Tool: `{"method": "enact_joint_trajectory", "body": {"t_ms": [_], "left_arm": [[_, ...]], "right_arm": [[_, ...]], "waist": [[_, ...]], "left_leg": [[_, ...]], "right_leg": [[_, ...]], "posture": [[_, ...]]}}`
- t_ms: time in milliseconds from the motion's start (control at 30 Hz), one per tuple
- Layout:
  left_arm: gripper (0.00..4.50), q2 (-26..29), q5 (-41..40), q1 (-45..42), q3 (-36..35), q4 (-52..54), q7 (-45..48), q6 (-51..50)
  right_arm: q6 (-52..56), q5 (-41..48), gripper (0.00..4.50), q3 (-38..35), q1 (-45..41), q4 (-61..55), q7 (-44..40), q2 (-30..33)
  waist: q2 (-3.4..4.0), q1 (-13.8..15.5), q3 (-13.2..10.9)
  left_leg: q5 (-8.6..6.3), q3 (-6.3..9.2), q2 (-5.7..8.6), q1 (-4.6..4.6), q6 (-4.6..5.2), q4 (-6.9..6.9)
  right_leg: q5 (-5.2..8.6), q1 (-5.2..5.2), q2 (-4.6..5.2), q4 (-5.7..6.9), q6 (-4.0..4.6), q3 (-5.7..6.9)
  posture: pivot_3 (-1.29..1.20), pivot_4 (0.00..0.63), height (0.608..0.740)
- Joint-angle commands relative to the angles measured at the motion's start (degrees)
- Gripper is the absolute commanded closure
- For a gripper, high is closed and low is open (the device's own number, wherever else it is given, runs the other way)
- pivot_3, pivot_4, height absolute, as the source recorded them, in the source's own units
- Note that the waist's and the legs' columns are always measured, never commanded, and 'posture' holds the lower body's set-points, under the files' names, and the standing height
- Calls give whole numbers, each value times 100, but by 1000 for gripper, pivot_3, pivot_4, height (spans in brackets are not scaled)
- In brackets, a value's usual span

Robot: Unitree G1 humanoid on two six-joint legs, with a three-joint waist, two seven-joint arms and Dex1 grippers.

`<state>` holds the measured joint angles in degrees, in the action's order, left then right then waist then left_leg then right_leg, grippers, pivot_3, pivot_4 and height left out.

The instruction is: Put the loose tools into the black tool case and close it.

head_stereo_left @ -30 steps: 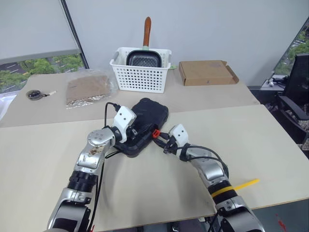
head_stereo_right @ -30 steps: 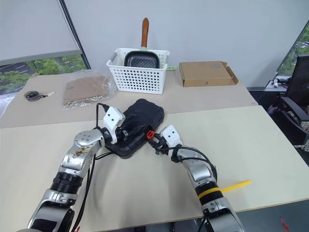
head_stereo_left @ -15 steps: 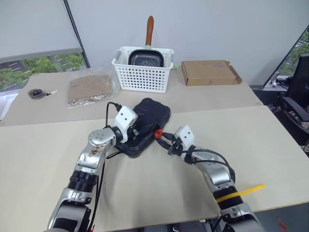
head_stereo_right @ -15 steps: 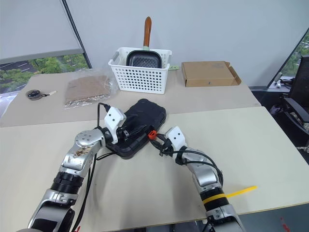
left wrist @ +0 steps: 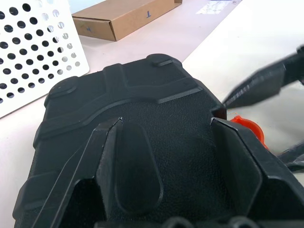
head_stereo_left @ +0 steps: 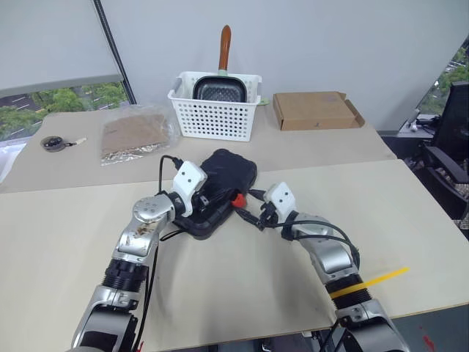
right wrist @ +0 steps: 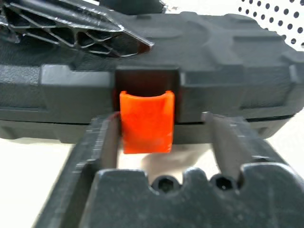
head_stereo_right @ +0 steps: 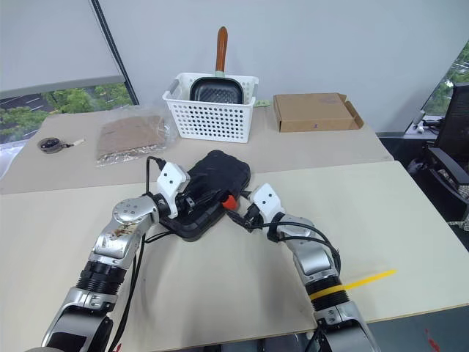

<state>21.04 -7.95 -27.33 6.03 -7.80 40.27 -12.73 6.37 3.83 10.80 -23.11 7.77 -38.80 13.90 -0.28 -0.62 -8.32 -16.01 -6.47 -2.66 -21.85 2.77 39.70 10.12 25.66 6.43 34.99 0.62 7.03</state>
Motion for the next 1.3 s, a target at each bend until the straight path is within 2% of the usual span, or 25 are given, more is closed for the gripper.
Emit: {"method": "enact_joint_trajectory", "body": {"t_ms": [33, 200, 367, 400, 600, 867, 967, 1300], "left_arm": [[1342, 40, 188, 329, 196, -469, 2, -245], [1342, 47, 189, 320, 201, -493, 12, -236], [1342, 40, 194, 296, 218, -519, 9, -228], [1342, 38, 194, 293, 219, -520, 8, -228], [1342, 56, 192, 305, 202, -508, 5, -232], [1342, 59, 187, 315, 191, -505, -15, -227], [1342, 63, 181, 330, 194, -496, -23, -226], [1342, 56, 185, 338, 212, -497, -12, -223]], "right_arm": [[116, 287, 609, -87, 153, -536, -245, 165], [457, 622, 609, -251, 331, -929, -344, 290], [450, 532, 1942, -248, 170, -665, -159, 222], [426, 499, 2386, -226, 132, -592, -140, 217], [294, 281, 4410, 5, -266, -42, -137, 96], [135, 167, 4466, 143, -613, 327, -149, -203], [145, 174, 4466, 134, -545, 242, -181, -207], [377, 165, 4466, 255, -212, -11, -387, 10]], "waist": [[0, 0, 0], [0, -9, 0], [0, -4, 0], [0, -3, 0], [0, -8, 0], [0, -46, 0], [0, -50, 0], [0, -25, 0]], "left_leg": [[0, 0, 0, 0, 0, 0], [0, 0, 0, 9, 0, 1], [-3, 2, -3, 13, -5, -1], [-2, 2, -3, 13, -4, -1], [-1, 0, -2, 14, -2, 0], [-2, -3, -7, 40, -3, -1], [-24, -4, -14, 49, -42, -2], [-22, -4, -12, 53, -40, -7]], "right_leg": [[0, 0, 1, -1, 0, -1], [0, -10, 3, -3, 0, -1], [0, -10, 0, -1, 0, 1], [0, -10, 0, -1, 0, 1], [0, -12, 1, -2, 0, 0], [0, -29, 0, 1, 0, 1], [0, -32, -1, 2, 0, 4], [0, -36, -1, 0, 0, 3]], "posture": [[0, 150, 700], [0, 150, 700], [0, 150, 700], [0, 150, 700], [0, 150, 700], [0, 150, 700], [0, 150, 700], [0, 150, 700]]}}
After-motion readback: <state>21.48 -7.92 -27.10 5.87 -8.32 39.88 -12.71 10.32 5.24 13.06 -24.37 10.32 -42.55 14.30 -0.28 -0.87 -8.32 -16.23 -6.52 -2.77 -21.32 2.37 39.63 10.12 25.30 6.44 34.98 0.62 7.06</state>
